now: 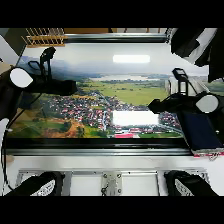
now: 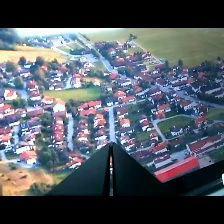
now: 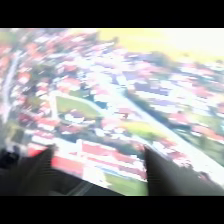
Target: Fold the clothes and pants, and hang the long-sleeved shirts on hangers.
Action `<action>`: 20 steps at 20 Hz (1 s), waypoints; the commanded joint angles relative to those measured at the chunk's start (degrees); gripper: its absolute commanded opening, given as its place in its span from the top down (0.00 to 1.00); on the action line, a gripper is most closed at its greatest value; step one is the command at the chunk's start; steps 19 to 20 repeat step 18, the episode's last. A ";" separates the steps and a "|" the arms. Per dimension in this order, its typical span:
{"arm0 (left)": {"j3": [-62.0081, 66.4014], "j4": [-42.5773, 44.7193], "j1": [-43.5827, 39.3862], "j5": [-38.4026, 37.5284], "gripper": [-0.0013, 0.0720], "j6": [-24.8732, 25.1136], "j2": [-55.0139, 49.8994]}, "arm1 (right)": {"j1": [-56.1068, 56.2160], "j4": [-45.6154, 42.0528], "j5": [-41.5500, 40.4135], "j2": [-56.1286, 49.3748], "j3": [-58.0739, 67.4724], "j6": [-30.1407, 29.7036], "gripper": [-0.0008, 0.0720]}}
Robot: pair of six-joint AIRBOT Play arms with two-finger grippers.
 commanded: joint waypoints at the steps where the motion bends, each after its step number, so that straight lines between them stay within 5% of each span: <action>1: -7.15 0.07 0.11 2.14 0.97 -0.04 5.77 | 4.87 0.61 -1.07 -2.38 0.07 -0.37 0.80; 2: -8.13 0.07 0.11 2.89 0.97 -0.04 6.75 | 4.85 0.59 -1.09 -2.36 0.07 -0.42 0.96; 6: -11.80 0.09 0.11 7.96 0.97 -0.04 9.88 | 4.85 0.61 -0.85 -2.36 0.07 -0.37 0.97; 20: -12.44 0.09 0.11 8.09 0.97 -0.04 11.56 | 4.85 0.61 -0.85 -2.36 0.07 -0.37 0.97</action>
